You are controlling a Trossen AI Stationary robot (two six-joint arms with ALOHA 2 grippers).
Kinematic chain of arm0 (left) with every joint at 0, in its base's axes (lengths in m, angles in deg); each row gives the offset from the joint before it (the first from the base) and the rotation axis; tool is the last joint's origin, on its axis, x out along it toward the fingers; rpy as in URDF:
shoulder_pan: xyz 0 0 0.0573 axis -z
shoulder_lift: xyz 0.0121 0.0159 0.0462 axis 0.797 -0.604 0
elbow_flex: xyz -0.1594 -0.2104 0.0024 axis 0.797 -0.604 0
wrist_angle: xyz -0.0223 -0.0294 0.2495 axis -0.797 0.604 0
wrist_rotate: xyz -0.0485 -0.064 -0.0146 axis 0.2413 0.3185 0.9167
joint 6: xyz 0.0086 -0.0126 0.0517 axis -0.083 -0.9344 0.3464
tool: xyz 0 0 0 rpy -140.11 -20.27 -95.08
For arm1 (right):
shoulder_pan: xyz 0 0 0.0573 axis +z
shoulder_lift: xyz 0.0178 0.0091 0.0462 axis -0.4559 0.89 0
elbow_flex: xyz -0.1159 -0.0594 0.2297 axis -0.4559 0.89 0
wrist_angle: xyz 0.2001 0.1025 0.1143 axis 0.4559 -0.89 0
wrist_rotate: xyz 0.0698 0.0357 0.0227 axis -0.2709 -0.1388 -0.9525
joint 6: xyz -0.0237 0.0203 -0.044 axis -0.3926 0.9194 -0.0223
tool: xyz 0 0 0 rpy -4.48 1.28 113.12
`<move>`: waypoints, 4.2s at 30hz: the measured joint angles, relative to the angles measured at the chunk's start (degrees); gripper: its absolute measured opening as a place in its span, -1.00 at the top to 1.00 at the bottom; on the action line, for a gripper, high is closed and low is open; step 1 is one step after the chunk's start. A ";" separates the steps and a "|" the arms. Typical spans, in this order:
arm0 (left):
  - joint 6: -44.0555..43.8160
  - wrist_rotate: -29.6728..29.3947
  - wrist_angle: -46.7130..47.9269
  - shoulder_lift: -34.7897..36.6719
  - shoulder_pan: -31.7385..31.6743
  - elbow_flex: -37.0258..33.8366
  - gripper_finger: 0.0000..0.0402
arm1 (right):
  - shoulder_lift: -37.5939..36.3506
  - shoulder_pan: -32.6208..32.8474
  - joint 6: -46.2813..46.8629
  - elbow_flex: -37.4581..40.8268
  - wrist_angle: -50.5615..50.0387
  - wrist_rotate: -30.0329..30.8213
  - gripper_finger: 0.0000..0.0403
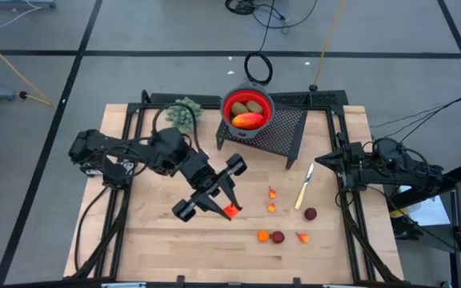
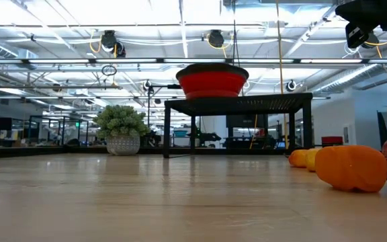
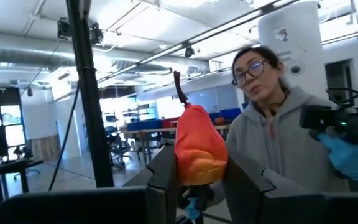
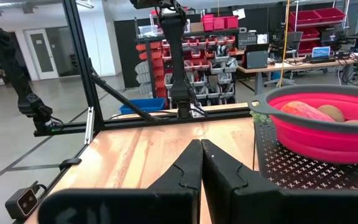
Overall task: Pick & Place Fruit
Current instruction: Put the pear into the red strainer bowl
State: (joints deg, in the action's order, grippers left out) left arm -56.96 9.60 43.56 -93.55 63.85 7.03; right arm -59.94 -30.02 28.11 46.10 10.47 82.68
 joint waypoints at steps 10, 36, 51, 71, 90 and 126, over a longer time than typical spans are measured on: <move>-0.80 -1.84 0.07 0.00 0.13 0.00 0.54 | -0.02 0.00 0.00 0.00 -0.01 0.01 1.00; -17.71 -28.52 -0.88 0.00 0.81 0.00 0.54 | 0.00 0.00 -0.85 0.00 -0.01 0.03 1.00; -9.67 -40.02 35.61 0.04 0.67 0.02 0.54 | 0.00 0.00 -0.85 0.00 -0.01 0.03 1.00; 4.27 -50.16 45.52 0.04 -19.00 0.02 0.54 | 0.00 0.00 -0.85 0.00 -0.01 0.05 1.00; 12.20 -40.81 46.20 -1.46 -35.60 0.04 0.54 | -0.02 0.00 -0.85 0.00 0.01 0.10 1.00; 13.96 -38.08 60.98 -6.70 -36.44 0.87 0.54 | -0.02 0.00 -0.83 0.02 0.01 0.30 1.00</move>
State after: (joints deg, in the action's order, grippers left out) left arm -43.00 -28.48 104.54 -100.25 27.42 7.90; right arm -59.96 -30.02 27.28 46.13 10.48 82.97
